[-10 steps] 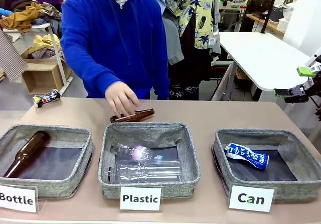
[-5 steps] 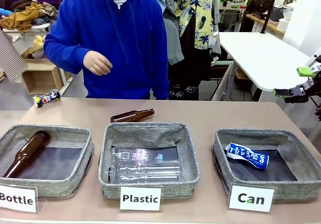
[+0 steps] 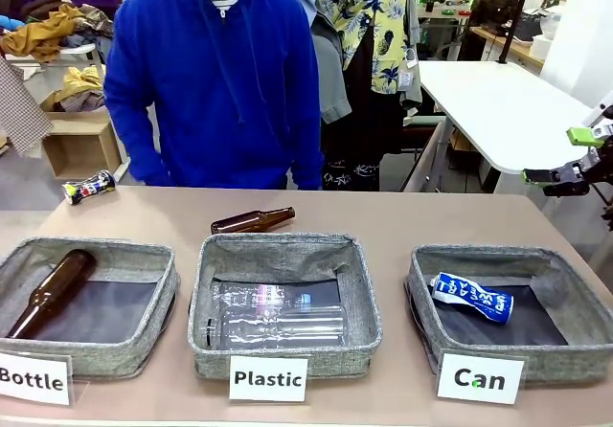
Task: Sort the can waste into the basket.
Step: Pick up the can waste from the table and place it in the right Fabric basket.
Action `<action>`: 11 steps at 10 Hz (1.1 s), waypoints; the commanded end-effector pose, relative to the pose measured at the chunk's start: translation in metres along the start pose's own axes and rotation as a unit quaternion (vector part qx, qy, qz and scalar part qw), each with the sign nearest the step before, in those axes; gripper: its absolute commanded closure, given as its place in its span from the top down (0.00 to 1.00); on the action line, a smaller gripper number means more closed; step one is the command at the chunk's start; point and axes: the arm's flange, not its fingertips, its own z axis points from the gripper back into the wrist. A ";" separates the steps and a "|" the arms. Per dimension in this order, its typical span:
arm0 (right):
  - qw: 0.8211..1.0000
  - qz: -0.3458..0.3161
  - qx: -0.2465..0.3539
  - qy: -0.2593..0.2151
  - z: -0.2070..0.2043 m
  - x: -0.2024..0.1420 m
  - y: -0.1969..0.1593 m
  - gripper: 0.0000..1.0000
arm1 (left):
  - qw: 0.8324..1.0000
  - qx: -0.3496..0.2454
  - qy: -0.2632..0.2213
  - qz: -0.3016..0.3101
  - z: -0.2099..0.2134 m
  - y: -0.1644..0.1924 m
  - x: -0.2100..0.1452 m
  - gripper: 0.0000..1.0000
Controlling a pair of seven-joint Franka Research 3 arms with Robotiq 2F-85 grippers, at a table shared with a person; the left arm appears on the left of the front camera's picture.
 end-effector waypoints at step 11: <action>1.000 0.008 0.002 0.005 0.001 -0.002 0.003 1.00 | 0.969 0.149 0.176 0.089 -0.227 0.152 0.095 1.00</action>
